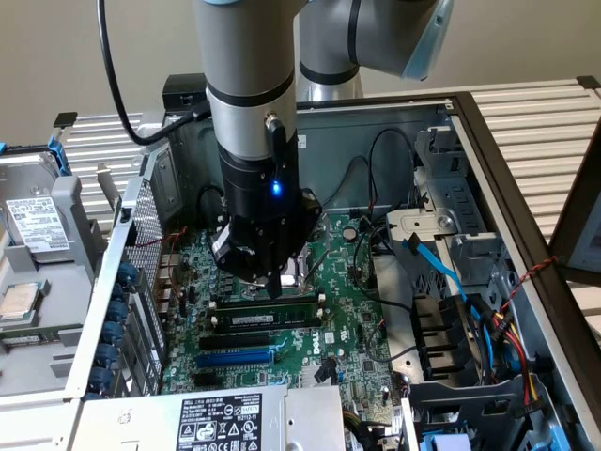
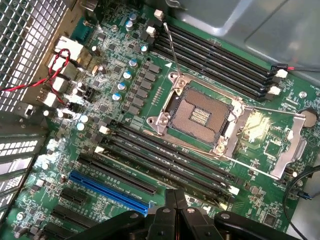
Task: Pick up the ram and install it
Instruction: 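Press down the ram until it locks into place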
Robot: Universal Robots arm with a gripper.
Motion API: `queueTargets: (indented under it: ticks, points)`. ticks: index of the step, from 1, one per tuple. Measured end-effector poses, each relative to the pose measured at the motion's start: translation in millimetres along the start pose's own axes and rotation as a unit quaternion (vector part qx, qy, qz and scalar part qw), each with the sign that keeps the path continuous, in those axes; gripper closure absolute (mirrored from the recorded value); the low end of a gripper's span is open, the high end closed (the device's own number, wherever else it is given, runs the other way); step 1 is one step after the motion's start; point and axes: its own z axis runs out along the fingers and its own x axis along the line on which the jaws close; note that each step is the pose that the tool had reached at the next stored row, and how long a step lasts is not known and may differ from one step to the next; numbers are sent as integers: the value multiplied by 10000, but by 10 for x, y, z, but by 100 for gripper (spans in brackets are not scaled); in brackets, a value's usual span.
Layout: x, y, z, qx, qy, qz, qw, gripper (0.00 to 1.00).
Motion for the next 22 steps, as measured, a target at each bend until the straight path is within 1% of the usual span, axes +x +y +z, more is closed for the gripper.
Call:
queueTargets:
  ticks: [3,6,11,14,17,22]
  points:
    - [0,0,0,1,9,182,9998,90]
    - [0,0,0,2,17,371,9993,90]
    - [0,0,0,5,31,683,9977,90]
    - [0,0,0,6,39,875,9962,90]
    - [0,0,0,8,45,1064,9943,90]
    - [0,0,0,12,54,1378,9904,90]
